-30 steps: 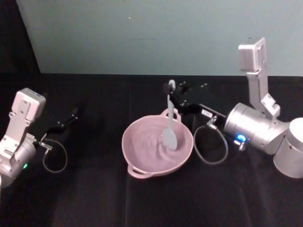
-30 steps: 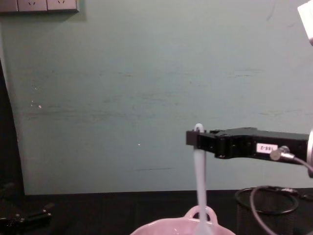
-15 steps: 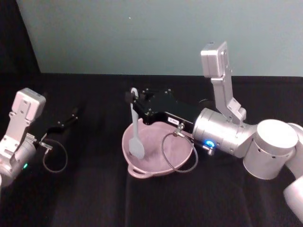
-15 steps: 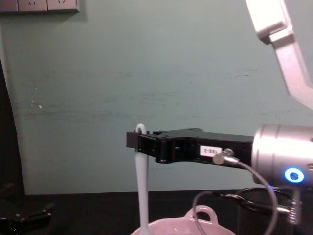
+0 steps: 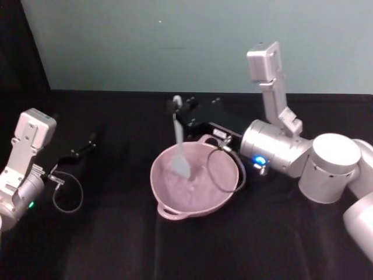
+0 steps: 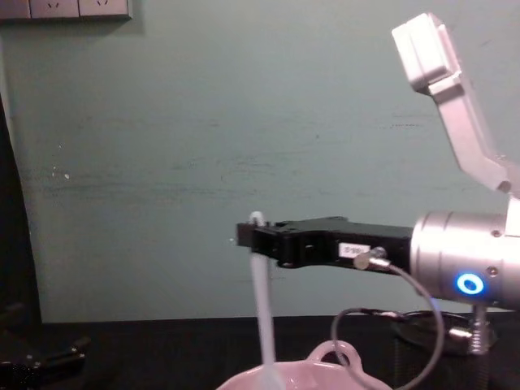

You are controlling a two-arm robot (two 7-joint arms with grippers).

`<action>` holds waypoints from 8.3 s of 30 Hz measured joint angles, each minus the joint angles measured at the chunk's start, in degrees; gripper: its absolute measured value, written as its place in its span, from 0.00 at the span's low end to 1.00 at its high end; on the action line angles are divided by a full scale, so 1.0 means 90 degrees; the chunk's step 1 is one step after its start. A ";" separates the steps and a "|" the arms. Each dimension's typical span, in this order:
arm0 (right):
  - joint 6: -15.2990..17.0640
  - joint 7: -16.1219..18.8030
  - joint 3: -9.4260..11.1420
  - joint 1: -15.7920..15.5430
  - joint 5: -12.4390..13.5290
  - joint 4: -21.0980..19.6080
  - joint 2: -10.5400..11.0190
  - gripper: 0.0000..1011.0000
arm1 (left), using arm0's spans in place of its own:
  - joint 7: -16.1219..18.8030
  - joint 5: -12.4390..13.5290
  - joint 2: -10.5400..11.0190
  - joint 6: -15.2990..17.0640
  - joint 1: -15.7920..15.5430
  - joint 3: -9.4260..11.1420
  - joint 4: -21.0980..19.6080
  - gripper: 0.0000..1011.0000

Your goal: Use the one hand to pick up the spoon and stir the clear water in the bowl.

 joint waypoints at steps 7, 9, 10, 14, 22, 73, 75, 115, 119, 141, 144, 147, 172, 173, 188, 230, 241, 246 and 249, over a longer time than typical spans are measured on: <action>-0.0022 -0.0160 0.0311 -0.0016 -0.0097 0.0014 0.0218 0.11 | 0.0000 0.0000 0.0000 0.0000 0.0000 0.0000 0.0000 1.00; -0.0021 -0.0210 0.0416 -0.0077 -0.0098 -0.0050 0.0286 0.11 | 0.0000 0.0000 0.0000 0.0000 0.0000 0.0000 0.0000 1.00; -0.0016 -0.0243 0.0486 -0.0132 -0.0098 -0.0123 0.0336 0.11 | 0.0000 0.0000 0.0000 0.0000 0.0000 0.0000 0.0000 1.00; 0.0030 -0.0280 0.0590 -0.0282 -0.0096 -0.0307 0.0436 0.11 | 0.0000 0.0000 0.0000 0.0000 0.0000 0.0000 0.0000 1.00; 0.0163 -0.0304 0.0571 -0.0602 -0.0165 -0.0768 0.0560 0.11 | 0.0000 0.0000 0.0000 0.0000 0.0000 0.0000 0.0000 1.00; 0.0014 -0.0208 0.0703 -0.0352 0.0192 -0.0267 0.0479 0.11 | 0.0000 0.0000 0.0000 0.0000 0.0000 0.0000 0.0000 1.00; 0.0040 -0.0232 0.0718 -0.0433 0.0169 -0.0405 0.0535 0.11 | 0.0000 0.0000 0.0000 0.0000 0.0000 0.0000 0.0000 1.00; -0.0075 -0.0006 0.0085 -0.0085 -0.0063 0.0048 -0.0043 0.11 | 0.0000 0.0000 0.0000 0.0000 0.0000 0.0000 0.0000 1.00; -0.0093 -0.0090 0.0271 -0.0056 -0.0084 0.0144 0.0060 0.11 | 0.0000 0.0000 0.0000 0.0000 0.0000 0.0000 0.0000 1.00; 0.0121 -0.0204 0.0606 -0.0706 -0.0116 -0.0834 0.0589 0.11 | 0.0000 0.0000 0.0000 0.0000 0.0000 0.0000 0.0000 1.00; 0.0159 -0.0152 0.0507 -0.0762 -0.0115 -0.0947 0.0557 0.11 | 0.0000 0.0000 0.0000 0.0000 0.0000 0.0000 0.0000 1.00; 0.0182 -0.0091 0.0387 -0.0774 -0.0108 -0.0996 0.0495 0.11 | 0.0000 0.0000 0.0000 0.0000 0.0000 0.0000 0.0000 1.00; -0.0055 0.0019 0.0088 -0.0033 -0.0242 0.0100 -0.0103 0.11 | 0.0000 0.0000 0.0000 0.0000 0.0000 0.0000 0.0000 1.00; -0.0073 -0.0014 0.0149 0.0003 -0.0257 0.0177 -0.0088 0.11 | 0.0000 0.0000 0.0000 0.0000 0.0000 0.0000 0.0000 1.00; -0.0036 -0.0264 0.0745 -0.0314 -0.0226 -0.0079 0.0338 0.11 | 0.0000 0.0000 0.0000 0.0000 0.0000 0.0000 0.0000 1.00; 0.0257 -0.0296 0.0725 -0.0638 -0.0390 -0.2145 0.0936 0.11 | 0.0000 0.0000 0.0000 0.0000 0.0000 0.0000 0.0000 1.00; 0.0686 -0.0399 0.1498 -0.0498 -0.0238 -0.2542 0.1643 0.11 | 0.0000 0.0000 0.0000 0.0000 0.0000 0.0000 0.0000 1.00; 0.0748 -0.0444 0.1572 -0.0487 -0.0253 -0.2488 0.1735 0.11 | 0.0000 0.0000 0.0000 0.0000 0.0000 0.0000 0.0000 1.00; 0.0787 -0.0449 0.1584 -0.0479 -0.0259 -0.2403 0.1751 0.11 | 0.0000 0.0000 0.0000 0.0000 0.0000 0.0000 0.0000 1.00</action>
